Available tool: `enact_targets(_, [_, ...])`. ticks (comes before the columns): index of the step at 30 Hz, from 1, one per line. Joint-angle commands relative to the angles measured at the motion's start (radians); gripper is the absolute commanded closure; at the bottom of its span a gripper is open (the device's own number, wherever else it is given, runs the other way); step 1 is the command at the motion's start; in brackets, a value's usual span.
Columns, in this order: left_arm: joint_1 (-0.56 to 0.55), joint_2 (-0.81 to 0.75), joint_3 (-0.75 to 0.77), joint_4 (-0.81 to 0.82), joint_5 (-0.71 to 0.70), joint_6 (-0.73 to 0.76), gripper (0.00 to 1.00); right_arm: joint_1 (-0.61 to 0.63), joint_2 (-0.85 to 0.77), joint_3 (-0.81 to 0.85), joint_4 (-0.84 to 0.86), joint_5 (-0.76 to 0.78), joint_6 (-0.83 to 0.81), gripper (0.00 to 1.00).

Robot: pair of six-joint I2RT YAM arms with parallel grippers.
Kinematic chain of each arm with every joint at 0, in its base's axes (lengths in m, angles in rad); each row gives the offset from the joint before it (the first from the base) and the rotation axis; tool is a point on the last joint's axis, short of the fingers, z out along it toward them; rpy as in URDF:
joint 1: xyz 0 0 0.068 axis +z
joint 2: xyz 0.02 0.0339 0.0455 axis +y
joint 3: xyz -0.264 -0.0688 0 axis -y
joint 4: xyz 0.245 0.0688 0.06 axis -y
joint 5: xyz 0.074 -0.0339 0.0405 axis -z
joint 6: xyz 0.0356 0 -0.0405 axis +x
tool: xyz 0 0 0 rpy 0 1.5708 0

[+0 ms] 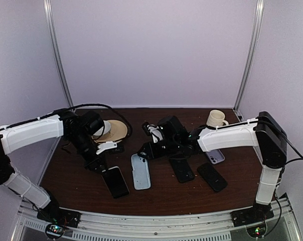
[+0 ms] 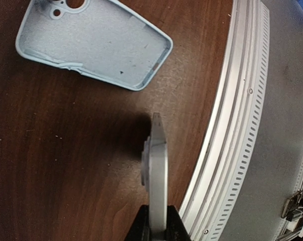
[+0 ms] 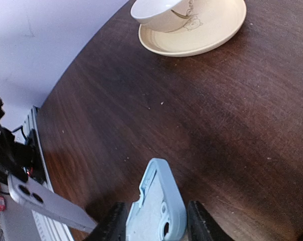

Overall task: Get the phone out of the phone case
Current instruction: Place the phone case at the center of the board, then place the phone at the center of the board.

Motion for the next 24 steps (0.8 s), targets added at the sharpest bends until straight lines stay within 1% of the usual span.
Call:
enact_targets(1, [0.042, 0.043, -0.010, 0.101, 0.021, -0.024, 1.00, -0.010, 0.007, 0.086, -0.138, 0.037, -0.116, 0.48])
enact_targets(4, [0.055, 0.089, -0.006, 0.129, 0.000, -0.021, 1.00, -0.013, -0.001, 0.114, -0.190, 0.079, -0.165, 0.38])
enact_targets(7, [0.067, 0.140, -0.003, 0.163, -0.016, -0.018, 0.99, -0.015, -0.030, 0.117, -0.232, 0.158, -0.209, 0.28])
enact_targets(10, [0.073, 0.173, 0.005, 0.174, -0.033, -0.015, 0.94, -0.017, -0.077, 0.111, -0.306, 0.274, -0.257, 0.20])
enact_targets(11, [0.077, 0.180, 0.005, 0.177, -0.041, -0.014, 0.90, -0.018, -0.093, 0.106, -0.330, 0.316, -0.264, 0.19])
enact_targets(12, [0.080, 0.187, 0.003, 0.185, -0.054, -0.014, 0.87, -0.018, -0.112, 0.093, -0.354, 0.350, -0.266, 0.17])
enact_targets(15, [0.092, 0.206, -0.012, 0.221, -0.091, -0.014, 0.82, -0.017, -0.172, 0.043, -0.423, 0.436, -0.260, 0.15])
enact_targets(19, [0.105, 0.236, -0.024, 0.268, -0.129, -0.024, 0.79, -0.016, -0.256, -0.058, -0.453, 0.497, -0.228, 0.13])
enact_targets(24, [0.112, 0.268, -0.032, 0.292, -0.154, -0.029, 0.78, -0.016, -0.346, -0.164, -0.451, 0.524, -0.185, 0.12])
